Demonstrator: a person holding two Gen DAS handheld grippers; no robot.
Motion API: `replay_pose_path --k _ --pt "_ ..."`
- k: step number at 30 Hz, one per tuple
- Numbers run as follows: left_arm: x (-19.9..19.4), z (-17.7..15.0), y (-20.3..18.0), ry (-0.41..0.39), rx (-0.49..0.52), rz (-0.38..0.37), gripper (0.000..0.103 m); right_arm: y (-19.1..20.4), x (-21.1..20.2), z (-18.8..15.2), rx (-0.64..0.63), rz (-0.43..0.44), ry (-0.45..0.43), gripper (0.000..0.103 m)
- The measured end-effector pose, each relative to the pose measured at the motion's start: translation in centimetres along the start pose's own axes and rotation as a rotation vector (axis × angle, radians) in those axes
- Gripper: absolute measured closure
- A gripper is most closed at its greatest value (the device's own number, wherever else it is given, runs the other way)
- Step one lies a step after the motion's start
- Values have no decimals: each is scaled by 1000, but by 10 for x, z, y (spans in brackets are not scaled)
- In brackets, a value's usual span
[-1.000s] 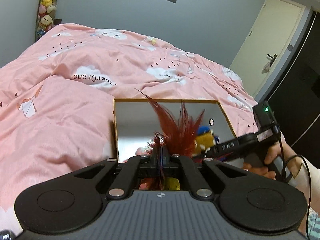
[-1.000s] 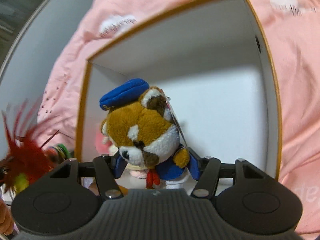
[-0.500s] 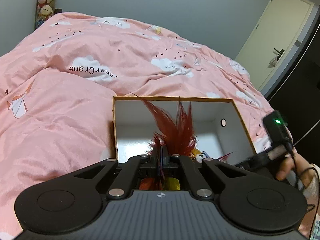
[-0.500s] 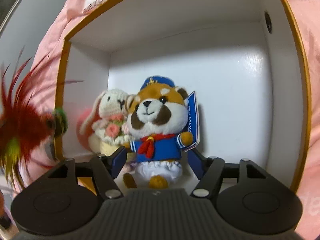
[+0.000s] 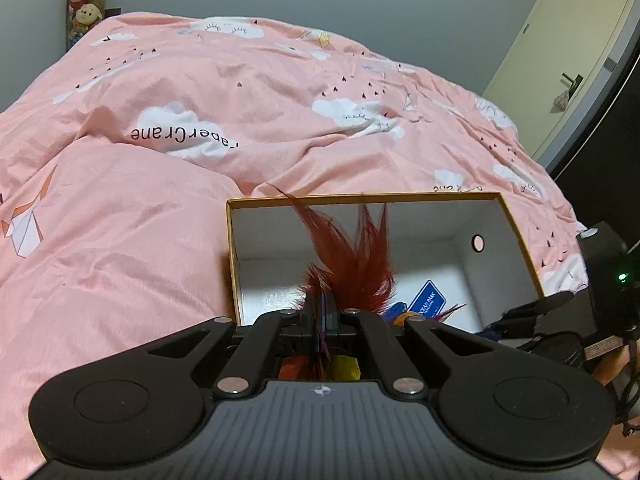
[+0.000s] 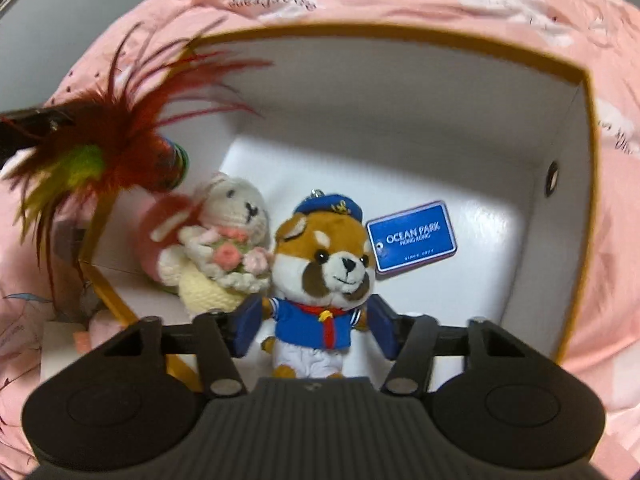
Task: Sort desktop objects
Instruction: 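Lower the raccoon onto the box floor beside the bunny and open the right gripper, then carry the red feather toy into the box with the left gripper and release it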
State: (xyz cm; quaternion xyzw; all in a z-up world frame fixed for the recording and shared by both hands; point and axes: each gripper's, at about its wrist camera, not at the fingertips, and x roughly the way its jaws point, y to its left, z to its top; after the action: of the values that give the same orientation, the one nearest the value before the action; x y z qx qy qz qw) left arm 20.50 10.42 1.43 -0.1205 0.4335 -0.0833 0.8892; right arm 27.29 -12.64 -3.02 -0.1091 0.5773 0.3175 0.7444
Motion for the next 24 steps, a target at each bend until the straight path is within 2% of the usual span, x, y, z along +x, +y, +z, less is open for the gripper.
replay_pose_path --k 2,3,6,8,14,18,24 --pt "6 2 2 16 -3 1 103 -8 10 0 41 29 18 50" --pt "10 3 3 25 -6 5 103 -12 15 -1 58 50 26 59" --pt "19 6 8 53 -31 16 103 -23 24 -3 133 152 61 68" --pt "25 9 12 69 -54 16 103 -23 25 -4 124 171 60 69" --pt "38 23 19 62 -114 -3 103 -19 25 -3 82 156 56 67" --pt "47 30 19 52 -108 24 103 -19 26 -3 90 162 55 67" --pt "66 32 24 91 -107 63 103 -20 33 -2 101 173 51 66"
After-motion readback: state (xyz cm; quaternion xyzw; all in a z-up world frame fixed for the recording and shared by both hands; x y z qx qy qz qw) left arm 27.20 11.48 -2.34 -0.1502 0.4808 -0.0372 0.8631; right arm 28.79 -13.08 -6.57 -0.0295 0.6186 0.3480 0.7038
